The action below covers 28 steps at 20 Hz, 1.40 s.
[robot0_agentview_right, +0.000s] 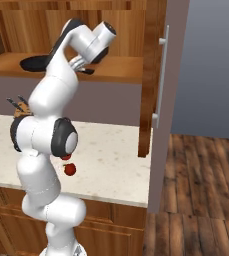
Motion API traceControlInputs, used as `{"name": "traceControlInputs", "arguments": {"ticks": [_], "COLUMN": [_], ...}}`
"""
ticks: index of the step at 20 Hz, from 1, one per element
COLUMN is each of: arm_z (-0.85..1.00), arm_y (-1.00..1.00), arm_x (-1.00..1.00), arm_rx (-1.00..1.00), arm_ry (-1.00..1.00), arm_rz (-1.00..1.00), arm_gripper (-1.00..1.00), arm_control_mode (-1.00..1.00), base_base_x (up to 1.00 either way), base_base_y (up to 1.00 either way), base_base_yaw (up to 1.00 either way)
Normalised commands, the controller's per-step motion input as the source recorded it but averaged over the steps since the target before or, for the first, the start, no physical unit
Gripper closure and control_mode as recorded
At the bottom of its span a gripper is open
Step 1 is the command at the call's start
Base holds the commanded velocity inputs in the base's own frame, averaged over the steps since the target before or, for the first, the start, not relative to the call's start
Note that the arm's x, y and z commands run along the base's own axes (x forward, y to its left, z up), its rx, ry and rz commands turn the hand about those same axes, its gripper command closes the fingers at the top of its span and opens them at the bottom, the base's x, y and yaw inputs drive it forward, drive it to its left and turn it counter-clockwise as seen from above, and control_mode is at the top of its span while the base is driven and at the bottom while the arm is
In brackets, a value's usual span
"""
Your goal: Pick the pan from the cabinet and place it on the stove. Then turn on the stove burner for the pan.
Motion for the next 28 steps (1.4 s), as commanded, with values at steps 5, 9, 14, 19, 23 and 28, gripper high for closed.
{"name": "traceControlInputs", "arguments": {"ticks": [5,9,14,19,23,28], "arm_z": [-0.18,-0.09,-0.09,-0.06,0.00,0.00], "arm_y": [0.00,0.00,0.00,-0.01,0.00,0.00], "arm_x": [-0.32,-0.40,-0.55,-0.62,-0.54,-0.50], "arm_rx": [0.01,0.02,0.01,0.04,0.02,0.00], "arm_ry": [0.00,0.00,-0.01,-0.06,-0.06,-0.06], "arm_rz": [-0.11,-0.10,-0.11,-0.08,-0.08,-0.06], "arm_gripper": [1.00,1.00,1.00,1.00,1.00,1.00], "arm_control_mode": [-1.00,-1.00,-1.00,-1.00,-1.00,-1.00], "base_base_x": [0.00,0.00,0.00,0.00,0.00,0.00], "base_base_y": [0.00,0.00,0.00,0.00,0.00,0.00], "base_base_yaw": [0.00,0.00,0.00,0.00,0.00,0.00]}}
